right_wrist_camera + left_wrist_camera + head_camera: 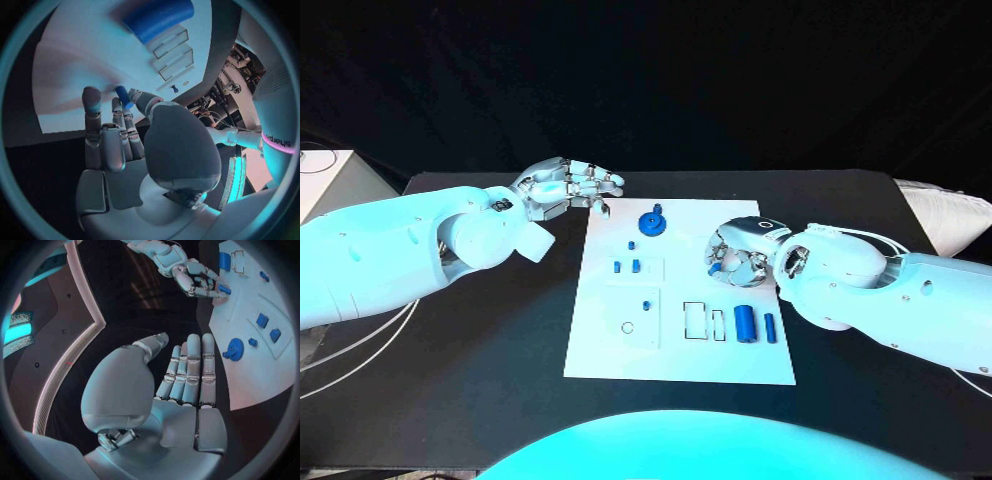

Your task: Assemble the parts on the task board

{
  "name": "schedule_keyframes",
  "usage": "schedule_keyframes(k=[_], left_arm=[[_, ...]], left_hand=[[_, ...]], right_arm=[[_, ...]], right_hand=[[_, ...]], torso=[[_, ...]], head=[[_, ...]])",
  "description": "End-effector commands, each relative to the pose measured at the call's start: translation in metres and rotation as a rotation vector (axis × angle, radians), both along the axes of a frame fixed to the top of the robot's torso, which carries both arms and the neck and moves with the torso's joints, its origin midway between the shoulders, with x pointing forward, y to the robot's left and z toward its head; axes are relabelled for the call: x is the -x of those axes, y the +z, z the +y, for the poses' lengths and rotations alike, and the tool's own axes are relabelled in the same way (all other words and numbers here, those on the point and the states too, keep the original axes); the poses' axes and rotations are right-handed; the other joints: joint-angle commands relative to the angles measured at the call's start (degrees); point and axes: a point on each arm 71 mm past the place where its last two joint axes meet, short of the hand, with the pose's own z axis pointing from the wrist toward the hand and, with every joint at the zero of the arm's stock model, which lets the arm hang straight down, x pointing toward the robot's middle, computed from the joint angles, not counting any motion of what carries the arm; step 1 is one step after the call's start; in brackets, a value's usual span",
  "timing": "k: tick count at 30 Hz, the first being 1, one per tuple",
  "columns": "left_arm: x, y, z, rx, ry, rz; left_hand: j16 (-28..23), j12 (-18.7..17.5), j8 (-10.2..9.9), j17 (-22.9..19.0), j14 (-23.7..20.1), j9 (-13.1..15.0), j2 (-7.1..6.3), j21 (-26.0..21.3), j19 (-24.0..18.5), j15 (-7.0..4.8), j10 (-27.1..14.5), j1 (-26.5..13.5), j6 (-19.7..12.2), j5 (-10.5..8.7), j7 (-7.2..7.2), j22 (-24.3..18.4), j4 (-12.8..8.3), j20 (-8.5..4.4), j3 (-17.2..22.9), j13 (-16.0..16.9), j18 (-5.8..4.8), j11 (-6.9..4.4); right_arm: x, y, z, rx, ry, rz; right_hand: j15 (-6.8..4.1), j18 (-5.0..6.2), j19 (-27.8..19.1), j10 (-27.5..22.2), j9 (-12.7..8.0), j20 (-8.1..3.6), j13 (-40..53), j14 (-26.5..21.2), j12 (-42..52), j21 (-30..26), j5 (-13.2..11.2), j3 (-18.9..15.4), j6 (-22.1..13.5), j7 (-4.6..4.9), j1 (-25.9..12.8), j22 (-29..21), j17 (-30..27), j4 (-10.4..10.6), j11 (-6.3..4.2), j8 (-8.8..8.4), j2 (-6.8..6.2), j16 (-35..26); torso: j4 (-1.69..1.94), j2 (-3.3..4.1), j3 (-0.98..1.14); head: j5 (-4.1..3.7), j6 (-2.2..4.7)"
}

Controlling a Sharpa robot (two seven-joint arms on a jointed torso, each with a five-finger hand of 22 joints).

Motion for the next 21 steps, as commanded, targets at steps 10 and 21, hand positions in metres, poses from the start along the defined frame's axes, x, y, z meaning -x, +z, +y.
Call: schedule_keyframes(k=[10, 21], left_arm=[[0.0010, 0.0007, -0.0020, 0.015, -0.025, 0.005], [0.0012, 0.0007, -0.0019, 0.014, -0.026, 0.005]], left_hand=[[-0.3, -0.2, -0.2, 0.1, -0.1, 0.0, 0.08, -0.4, 0.4, 0.50, -0.5, 0.1, -0.3, 0.25, -0.09, -0.1, 0.1, 0.13, -0.2, -0.1, 0.77, 0.07], [-0.3, -0.2, -0.2, 0.1, -0.1, 0.0, 0.08, -0.4, 0.4, 0.50, -0.5, 0.1, -0.3, 0.25, -0.09, -0.1, 0.1, 0.13, -0.2, -0.1, 0.77, 0.07]], right_arm=[[0.0006, -0.0010, 0.0020, 0.007, -0.026, -0.052], [0.0020, 0.0050, 0.0006, -0.049, -0.044, -0.113]], right_hand=[[-1.64, -1.23, 1.5, 4.6, 1.4, -1.00, 0.9, 1.7, 1.8, 1.3, -5.1, 3.4, 3.3, -1.28, 1.0, 1.9, 0.4, -0.4, -1.54, 2.59, 2.78, 0.3], [-2.51, -1.61, 2.6, 7.2, 3.4, -1.88, 1.7, 1.9, 2.1, 3.0, -5.1, 4.1, 4.6, -2.03, 1.8, 4.0, 1.0, -2.0, -2.50, 4.83, 3.71, 0.6]], torso=[[-0.03, 0.02, 0.03], [-0.01, -0.04, 0.03]], head=[[0.05, 0.00], [0.13, 0.00]])
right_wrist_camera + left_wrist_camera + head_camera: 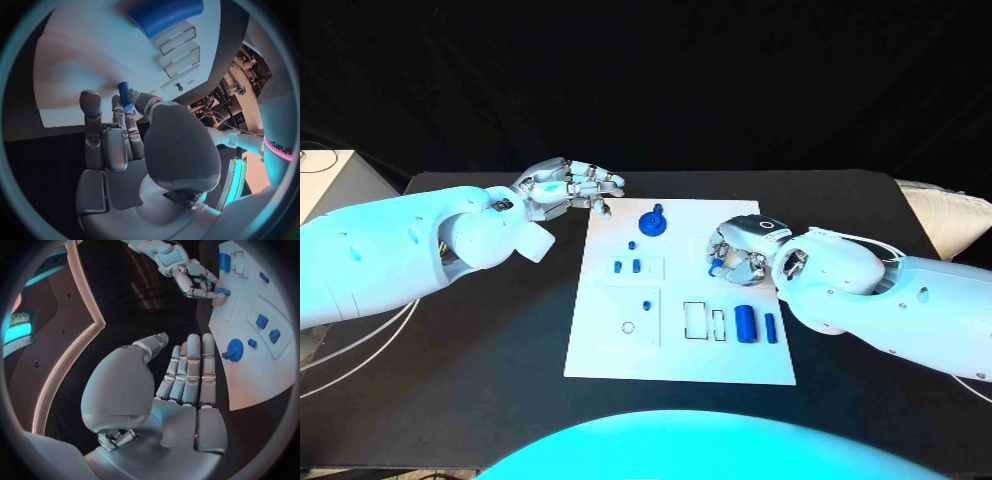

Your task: Assemble the parts on the task board

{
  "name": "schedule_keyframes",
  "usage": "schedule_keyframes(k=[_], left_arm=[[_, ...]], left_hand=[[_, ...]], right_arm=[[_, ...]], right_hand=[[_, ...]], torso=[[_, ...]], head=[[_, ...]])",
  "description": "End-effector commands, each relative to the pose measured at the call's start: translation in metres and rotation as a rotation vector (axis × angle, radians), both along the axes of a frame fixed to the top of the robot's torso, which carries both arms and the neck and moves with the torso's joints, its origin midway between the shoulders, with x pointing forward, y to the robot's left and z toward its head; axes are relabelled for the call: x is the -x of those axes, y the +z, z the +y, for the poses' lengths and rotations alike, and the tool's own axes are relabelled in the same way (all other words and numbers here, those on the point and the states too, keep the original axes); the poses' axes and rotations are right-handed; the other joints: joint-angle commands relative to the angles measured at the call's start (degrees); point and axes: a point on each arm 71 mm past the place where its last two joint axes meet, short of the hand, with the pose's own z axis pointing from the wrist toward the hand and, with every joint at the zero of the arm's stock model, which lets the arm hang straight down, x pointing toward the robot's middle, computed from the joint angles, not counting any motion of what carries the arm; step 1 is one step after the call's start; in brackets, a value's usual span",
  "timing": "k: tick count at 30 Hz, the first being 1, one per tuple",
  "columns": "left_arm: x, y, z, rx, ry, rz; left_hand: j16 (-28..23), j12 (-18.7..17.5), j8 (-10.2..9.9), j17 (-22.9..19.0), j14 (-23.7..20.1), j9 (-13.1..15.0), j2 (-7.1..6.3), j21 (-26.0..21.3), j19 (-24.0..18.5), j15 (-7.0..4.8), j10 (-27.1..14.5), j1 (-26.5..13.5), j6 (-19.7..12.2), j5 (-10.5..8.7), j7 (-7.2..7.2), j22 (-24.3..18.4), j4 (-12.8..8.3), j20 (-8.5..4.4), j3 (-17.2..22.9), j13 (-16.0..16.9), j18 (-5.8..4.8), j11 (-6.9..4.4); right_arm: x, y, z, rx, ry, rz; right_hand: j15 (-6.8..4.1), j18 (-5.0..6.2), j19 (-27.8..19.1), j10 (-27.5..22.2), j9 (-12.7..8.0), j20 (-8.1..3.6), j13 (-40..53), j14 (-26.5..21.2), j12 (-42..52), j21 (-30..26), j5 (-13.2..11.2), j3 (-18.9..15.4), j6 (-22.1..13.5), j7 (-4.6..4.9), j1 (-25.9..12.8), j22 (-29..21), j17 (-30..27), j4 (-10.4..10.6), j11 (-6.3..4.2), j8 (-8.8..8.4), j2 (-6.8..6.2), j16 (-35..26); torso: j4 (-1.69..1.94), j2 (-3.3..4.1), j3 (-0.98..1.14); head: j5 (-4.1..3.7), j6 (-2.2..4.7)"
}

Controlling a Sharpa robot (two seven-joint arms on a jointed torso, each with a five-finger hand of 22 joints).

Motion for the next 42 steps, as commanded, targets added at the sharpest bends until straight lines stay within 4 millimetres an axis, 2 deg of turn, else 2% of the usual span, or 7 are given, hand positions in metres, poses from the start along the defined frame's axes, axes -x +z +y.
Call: schedule_keyframes(k=[1, 12, 18, 28, 32, 35, 42], left_arm=[[0.001, 0.001, -0.002, 0.014, -0.021, 0.001], [0.000, 0.001, 0.000, 0.012, -0.015, 0.000], [0.000, 0.001, -0.001, 0.014, -0.018, -0.001], [0.000, 0.001, -0.006, 0.018, -0.028, 0.000], [0.000, 0.001, -0.006, 0.018, -0.029, 0.000], [0.000, 0.001, -0.007, 0.019, -0.031, 0.000], [0.000, 0.001, -0.010, 0.022, -0.038, 0.001]], left_hand=[[-0.3, -0.2, -0.2, 0.1, -0.1, 0.0, 0.07, -0.2, 0.4, 0.50, -0.5, 0.1, -0.3, 0.25, -0.08, -0.1, 0.1, 0.13, -0.2, -0.1, 0.77, 0.07], [-0.3, -0.2, -0.2, 0.1, -0.1, 0.0, 0.07, -0.2, 0.4, 0.50, -0.5, 0.1, -0.3, 0.25, -0.08, -0.1, 0.1, 0.13, -0.2, -0.1, 0.77, 0.07], [-0.3, -0.2, -0.2, 0.1, -0.1, 0.0, 0.07, -0.2, 0.4, 0.50, -0.5, 0.1, -0.3, 0.25, -0.08, -0.1, 0.1, 0.13, -0.2, -0.1, 0.77, 0.07], [-0.3, -0.2, -0.2, 0.1, -0.1, 0.0, 0.11, -0.3, 0.5, 0.51, -0.5, 0.1, -0.4, 0.26, -0.09, -0.2, 0.1, 0.14, -0.2, -0.1, 0.77, 0.07], [-0.3, -0.2, -0.2, 0.1, -0.1, 0.0, 0.11, -0.3, 0.5, 0.51, -0.5, 0.1, -0.4, 0.26, -0.09, -0.2, 0.1, 0.14, -0.2, -0.1, 0.77, 0.07], [-0.3, -0.2, -0.2, 0.1, -0.1, 0.0, 0.11, -0.3, 0.5, 0.51, -0.5, 0.1, -0.4, 0.26, -0.09, -0.2, 0.1, 0.14, -0.2, -0.1, 0.77, 0.07], [-0.3, -0.1, -0.1, 0.1, -0.1, 0.0, 0.09, -0.4, 0.5, 0.50, -0.5, 0.2, -0.4, 0.25, -0.10, -0.3, 0.2, 0.14, -0.3, -0.1, 0.77, 0.07]], right_arm=[[0.001, 0.006, -0.001, -0.040, -0.016, -0.060], [0.017, 0.034, -0.003, -0.115, -0.004, -0.083], [0.029, 0.043, 0.015, -0.153, 0.052, -0.074], [0.055, 0.023, 0.077, -0.210, 0.208, -0.002], [0.064, 0.015, 0.091, -0.222, 0.244, 0.016], [0.068, 0.010, 0.101, -0.226, 0.267, 0.028], [0.073, 0.000, 0.111, -0.215, 0.290, 0.046]], right_hand=[[-0.59, -0.74, 0.4, 3.5, 1.8, -0.08, 0.5, 1.8, 0.2, 0.4, 0.2, 0.1, 0.4, -0.26, 0.5, 0.4, 0.2, -0.4, -3.11, 0.67, 1.14, 0.3], [-0.66, -0.82, 0.6, 3.7, 2.2, -0.18, 0.6, 1.9, 0.0, 0.7, 0.1, 0.0, 0.4, -0.28, 0.4, 0.8, 0.3, -0.7, -3.14, 1.08, 0.89, 0.4], [-0.67, -0.82, 0.6, 3.8, 2.3, -0.20, 0.6, 1.9, -0.1, 0.6, 0.1, 0.0, 0.4, -0.29, 0.3, 0.8, 0.3, -0.8, -3.17, 1.17, 0.80, 0.4], [-0.62, -0.68, 0.2, 3.6, 2.6, -0.24, 0.7, 1.7, -0.5, -0.1, 0.2, 0.3, -0.2, -0.05, 0.4, 0.1, -0.3, -1.2, -3.03, 1.21, 0.89, 0.1], [-0.58, -0.65, 0.1, 3.5, 2.8, -0.23, 0.7, 1.7, -0.7, -0.3, 0.3, 0.4, -0.4, 0.04, 0.5, 0.0, -0.4, -1.4, -2.97, 1.21, 0.89, 0.1], [-0.56, -0.64, 0.0, 3.5, 2.8, -0.22, 0.7, 1.7, -0.8, -0.3, 0.3, 0.5, -0.5, 0.10, 0.5, -0.1, -0.5, -1.5, -2.94, 1.22, 0.86, 0.0], [-0.54, -0.62, 0.0, 3.5, 2.8, -0.22, 0.7, 1.7, -0.8, -0.4, 0.4, 0.5, -0.5, 0.12, 0.5, -0.1, -0.5, -1.6, -2.92, 1.22, 0.85, 0.0]], torso=[[0.01, -0.05, 0.02], [-0.07, -0.08, -0.06], [-0.05, -0.02, 0.04], [0.05, 0.06, -0.01], [0.14, 0.05, -0.07], [0.05, -0.02, -0.09], [-0.05, -0.02, -0.09]], head=[[0.04, 0.00], [0.16, 0.00], [0.68, 0.00], [1.29, 0.00], [1.57, 0.00], [2.00, 0.00], [2.45, 0.00]])
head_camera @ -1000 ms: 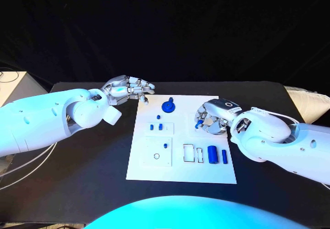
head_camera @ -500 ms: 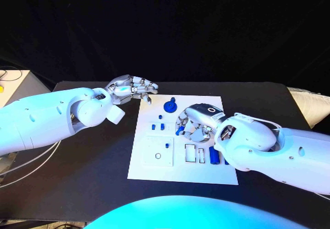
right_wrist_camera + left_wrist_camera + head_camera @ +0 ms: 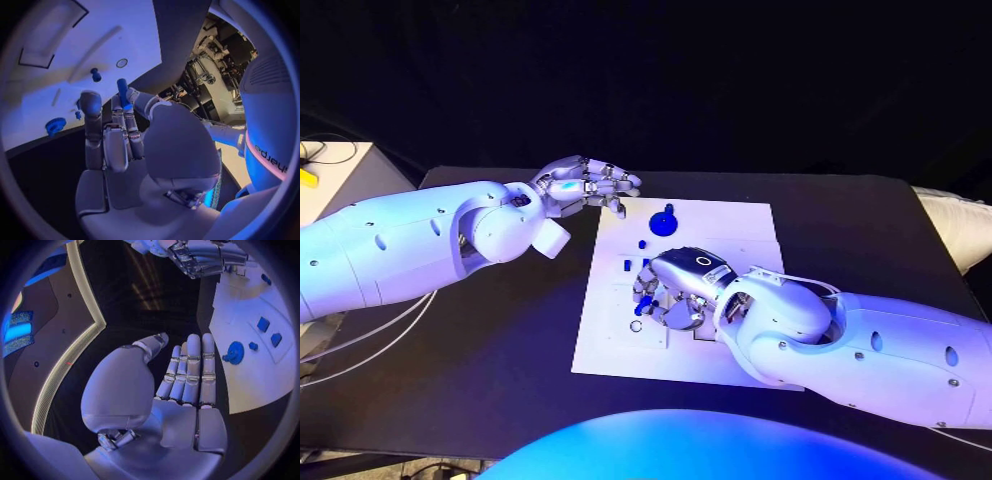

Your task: Assemble the parts on the task board

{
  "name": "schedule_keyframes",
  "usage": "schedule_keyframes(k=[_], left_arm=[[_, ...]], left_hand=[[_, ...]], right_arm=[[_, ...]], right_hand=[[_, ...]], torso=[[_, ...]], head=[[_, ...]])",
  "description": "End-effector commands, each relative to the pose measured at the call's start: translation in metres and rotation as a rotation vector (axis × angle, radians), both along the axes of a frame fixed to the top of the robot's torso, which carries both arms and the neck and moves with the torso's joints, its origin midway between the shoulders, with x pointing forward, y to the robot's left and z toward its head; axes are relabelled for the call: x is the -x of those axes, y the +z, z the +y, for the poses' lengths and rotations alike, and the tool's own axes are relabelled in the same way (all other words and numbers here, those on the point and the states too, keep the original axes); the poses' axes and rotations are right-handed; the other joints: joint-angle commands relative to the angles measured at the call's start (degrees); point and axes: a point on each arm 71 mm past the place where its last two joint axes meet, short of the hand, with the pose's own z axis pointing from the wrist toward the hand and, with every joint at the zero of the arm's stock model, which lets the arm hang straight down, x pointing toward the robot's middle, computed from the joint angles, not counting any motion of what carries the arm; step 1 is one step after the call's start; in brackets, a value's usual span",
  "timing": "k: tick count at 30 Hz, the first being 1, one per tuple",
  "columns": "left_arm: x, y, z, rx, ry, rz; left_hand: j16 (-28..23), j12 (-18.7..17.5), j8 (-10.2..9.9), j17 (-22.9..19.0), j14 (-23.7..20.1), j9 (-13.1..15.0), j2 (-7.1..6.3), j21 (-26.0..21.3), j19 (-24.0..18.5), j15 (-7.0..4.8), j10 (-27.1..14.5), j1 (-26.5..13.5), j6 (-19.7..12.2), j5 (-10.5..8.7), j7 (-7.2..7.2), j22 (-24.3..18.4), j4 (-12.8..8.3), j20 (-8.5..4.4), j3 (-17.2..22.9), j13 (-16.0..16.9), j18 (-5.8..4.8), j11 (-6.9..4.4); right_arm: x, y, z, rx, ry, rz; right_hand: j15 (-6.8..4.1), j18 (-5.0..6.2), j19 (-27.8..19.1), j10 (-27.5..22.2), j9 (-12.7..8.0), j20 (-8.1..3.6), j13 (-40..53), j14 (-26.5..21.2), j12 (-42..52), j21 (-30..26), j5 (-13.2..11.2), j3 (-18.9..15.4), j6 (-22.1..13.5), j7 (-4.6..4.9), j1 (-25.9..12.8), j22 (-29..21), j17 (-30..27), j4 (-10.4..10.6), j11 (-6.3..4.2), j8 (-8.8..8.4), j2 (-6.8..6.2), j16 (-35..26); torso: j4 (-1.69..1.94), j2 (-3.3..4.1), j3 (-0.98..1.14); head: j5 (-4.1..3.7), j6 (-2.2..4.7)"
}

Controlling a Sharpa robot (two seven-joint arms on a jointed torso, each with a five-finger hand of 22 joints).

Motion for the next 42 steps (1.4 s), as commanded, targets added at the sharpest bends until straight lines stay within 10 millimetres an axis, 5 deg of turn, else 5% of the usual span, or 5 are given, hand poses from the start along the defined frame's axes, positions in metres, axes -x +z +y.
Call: schedule_keyframes(k=[1, 9, 42], left_arm=[[0.001, 0.001, -0.004, 0.018, -0.026, -0.001], [0.001, 0.001, -0.005, 0.018, -0.027, -0.001], [0.001, 0.001, -0.006, 0.018, -0.032, 0.001]], left_hand=[[-0.3, -0.1, -0.1, 0.1, 0.1, 0.0, 0.09, -0.2, 0.3, 0.30, -0.3, 0.2, -0.4, 0.25, -0.10, -0.1, 0.2, -0.07, -0.3, -0.1, 0.76, -0.14], [-0.3, -0.1, -0.1, 0.1, 0.1, 0.0, 0.09, -0.2, 0.3, 0.30, -0.3, 0.2, -0.4, 0.25, -0.10, -0.1, 0.2, -0.07, -0.3, -0.1, 0.76, -0.14], [-0.3, -0.1, -0.1, 0.1, 0.1, 0.0, 0.09, -0.2, 0.3, 0.30, -0.3, 0.2, -0.4, 0.25, -0.10, -0.1, 0.2, -0.07, -0.3, -0.1, 0.76, -0.14]], right_arm=[[0.001, -0.004, 0.004, 0.008, 0.027, -0.010], [0.006, -0.013, 0.011, 0.026, 0.037, -0.009], [0.005, -0.033, 0.011, 0.113, 0.037, 0.013]], right_hand=[[-0.15, -0.62, -0.2, 3.5, 2.9, -0.01, 0.4, 1.7, -0.1, -0.5, 0.3, 0.0, -0.2, 0.09, 0.7, -0.1, -0.1, -0.4, -2.91, 0.21, 0.70, -0.2], [-0.12, -0.62, -0.3, 3.4, 2.9, 0.00, 0.4, 1.7, -0.2, -0.5, 0.3, 0.0, -0.3, 0.14, 0.7, -0.2, -0.1, -0.5, -2.88, 0.21, 0.68, -0.2], [-0.06, -0.59, -0.4, 3.4, 3.0, 0.04, 0.4, 1.7, -0.3, -0.7, 0.4, 0.0, -0.4, 0.20, 0.6, -0.3, -0.2, -0.6, -2.80, 0.25, 0.58, -0.3]], torso=[[-0.08, -0.03, 0.02], [-0.06, 0.03, 0.17], [-0.06, -0.01, 0.10]], head=[[0.37, 0.01], [0.85, 0.01], [0.80, 0.01]])
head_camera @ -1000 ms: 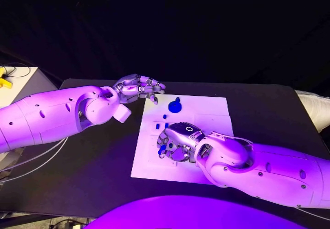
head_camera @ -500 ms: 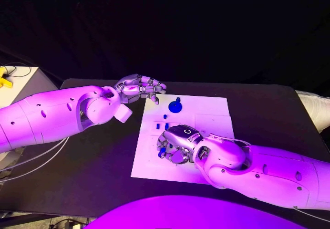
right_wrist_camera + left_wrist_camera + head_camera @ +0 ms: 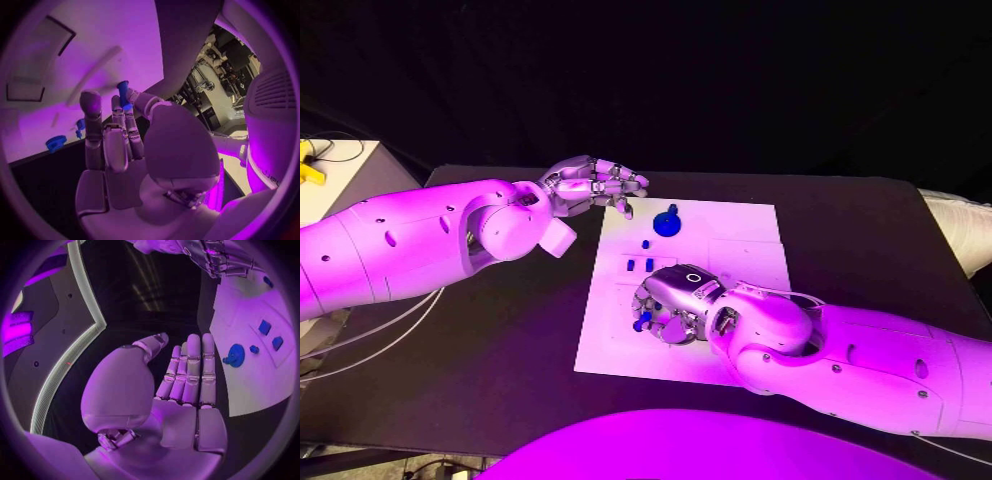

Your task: Assemble the parts on the task board

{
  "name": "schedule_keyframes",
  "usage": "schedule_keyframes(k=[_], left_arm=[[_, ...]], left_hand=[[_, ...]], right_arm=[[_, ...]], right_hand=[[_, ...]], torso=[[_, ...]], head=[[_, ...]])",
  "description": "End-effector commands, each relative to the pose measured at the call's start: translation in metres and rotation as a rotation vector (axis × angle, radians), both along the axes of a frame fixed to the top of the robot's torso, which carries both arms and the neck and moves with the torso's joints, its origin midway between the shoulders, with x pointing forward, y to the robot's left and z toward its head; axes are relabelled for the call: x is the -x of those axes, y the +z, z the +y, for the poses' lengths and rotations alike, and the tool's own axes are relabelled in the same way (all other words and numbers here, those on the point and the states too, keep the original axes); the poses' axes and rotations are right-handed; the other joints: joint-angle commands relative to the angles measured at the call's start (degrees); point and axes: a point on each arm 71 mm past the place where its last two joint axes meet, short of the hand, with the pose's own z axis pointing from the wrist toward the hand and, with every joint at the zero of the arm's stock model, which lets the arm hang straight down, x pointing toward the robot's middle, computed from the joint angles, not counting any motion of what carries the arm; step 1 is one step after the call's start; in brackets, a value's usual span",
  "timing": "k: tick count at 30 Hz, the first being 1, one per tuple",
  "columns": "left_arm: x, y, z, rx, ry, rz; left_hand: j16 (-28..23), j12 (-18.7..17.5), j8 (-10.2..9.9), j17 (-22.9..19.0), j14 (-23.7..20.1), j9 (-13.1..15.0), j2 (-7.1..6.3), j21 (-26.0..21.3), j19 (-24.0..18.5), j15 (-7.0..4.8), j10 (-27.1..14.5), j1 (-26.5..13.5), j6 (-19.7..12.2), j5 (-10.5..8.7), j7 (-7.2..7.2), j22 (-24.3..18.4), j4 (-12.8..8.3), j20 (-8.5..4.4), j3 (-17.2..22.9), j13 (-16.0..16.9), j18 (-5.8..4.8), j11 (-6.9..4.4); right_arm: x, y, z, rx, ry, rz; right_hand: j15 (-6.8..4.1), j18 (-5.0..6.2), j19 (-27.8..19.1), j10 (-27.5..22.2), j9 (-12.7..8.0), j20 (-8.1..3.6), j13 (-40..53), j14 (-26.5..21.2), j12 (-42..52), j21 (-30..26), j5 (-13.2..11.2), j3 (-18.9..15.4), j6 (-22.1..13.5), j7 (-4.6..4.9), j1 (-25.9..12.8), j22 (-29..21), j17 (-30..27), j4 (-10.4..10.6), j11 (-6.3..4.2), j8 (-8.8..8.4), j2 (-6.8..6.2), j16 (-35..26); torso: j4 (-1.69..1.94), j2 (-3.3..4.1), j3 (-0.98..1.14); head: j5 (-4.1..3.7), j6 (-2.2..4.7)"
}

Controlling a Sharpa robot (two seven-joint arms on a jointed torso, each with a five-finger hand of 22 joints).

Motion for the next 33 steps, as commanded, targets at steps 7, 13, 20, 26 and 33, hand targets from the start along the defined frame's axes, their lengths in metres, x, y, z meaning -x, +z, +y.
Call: schedule_keyframes(k=[7, 13, 20, 26, 33], left_arm=[[0.0008, 0.0010, -0.0025, 0.014, -0.021, 0.000], [0.0008, 0.0010, -0.0030, 0.015, -0.022, 0.000], [0.0009, 0.0009, -0.0029, 0.014, -0.022, 0.001], [0.0014, 0.0008, -0.0023, 0.012, -0.023, 0.004], [0.0017, 0.0010, -0.0009, 0.009, -0.017, 0.002]], left_hand=[[-0.3, -0.1, -0.1, 0.1, 0.1, 0.0, 0.10, -0.4, 0.4, 0.31, -0.4, 0.2, -0.4, 0.26, -0.10, -0.2, 0.3, -0.06, -0.4, -0.1, 0.77, -0.13], [-0.3, -0.1, -0.1, 0.1, 0.1, 0.0, 0.10, -0.4, 0.4, 0.31, -0.4, 0.2, -0.4, 0.26, -0.10, -0.2, 0.3, -0.06, -0.4, -0.1, 0.77, -0.13], [-0.3, -0.1, -0.1, 0.1, 0.1, 0.0, 0.10, -0.4, 0.4, 0.31, -0.4, 0.2, -0.4, 0.26, -0.10, -0.2, 0.3, -0.06, -0.4, -0.1, 0.77, -0.13], [-0.3, -0.1, -0.1, 0.1, 0.1, 0.0, 0.10, -0.4, 0.4, 0.31, -0.4, 0.2, -0.4, 0.26, -0.10, -0.2, 0.3, -0.06, -0.4, -0.1, 0.77, -0.13], [-0.4, 0.0, -0.1, 0.1, 0.0, 0.0, 0.12, -0.5, 0.5, 0.32, -0.4, 0.2, -0.4, 0.26, -0.09, -0.3, 0.3, -0.05, -0.4, -0.1, 0.77, -0.12]], right_arm=[[-0.0009, -0.0060, -0.0005, 0.043, 0.007, -0.009], [0.0004, -0.0084, 0.0026, 0.048, 0.018, -0.006], [0.0031, -0.0100, 0.0060, 0.044, 0.046, 0.013], [0.0055, -0.0102, 0.0067, 0.026, 0.071, 0.043], [0.0060, -0.0094, 0.0056, 0.011, 0.076, 0.046]], right_hand=[[-0.06, -0.59, -0.4, 3.2, 0.5, 0.04, 0.4, 1.7, 0.1, -0.2, 0.2, 0.0, 0.3, -0.04, 0.5, 0.0, -0.1, -0.4, -3.00, 0.41, 0.58, -0.3], [-0.02, -0.50, -0.7, 3.1, 0.5, 0.07, 0.4, 1.6, 0.0, -0.7, 0.0, -0.1, 0.2, -0.02, 0.4, -0.5, -0.4, -0.5, -2.97, 0.43, 0.47, -0.4], [0.32, -0.40, -1.4, 2.1, 0.5, 0.28, 0.5, 1.5, -0.9, -1.5, 0.1, -0.8, -1.1, 0.37, -0.3, -1.0, -0.6, -1.1, -2.56, -0.25, -0.27, -0.6], [0.93, -0.46, -1.5, 0.5, -0.1, 0.79, 0.3, 1.5, -2.2, -1.4, 0.2, -1.4, -2.9, 0.99, -1.0, -0.5, -0.3, -1.9, -1.76, -1.58, -1.93, -0.5], [1.60, -0.45, -1.5, -2.3, -0.4, 1.38, -0.3, 1.5, -4.0, -1.6, 0.2, -1.7, -3.3, 1.37, -2.0, -0.4, -0.4, -2.0, -0.94, -2.12, -2.88, -0.5]], torso=[[-0.04, 0.01, 0.01], [0.00, 0.00, 0.03], [0.03, 0.01, 0.01], [0.00, 0.03, -0.03], [0.04, 0.00, -0.01]], head=[[-0.12, 0.01], [-0.20, 0.01], [-0.30, 0.01], [-0.38, 0.01], [-0.39, 0.01]])
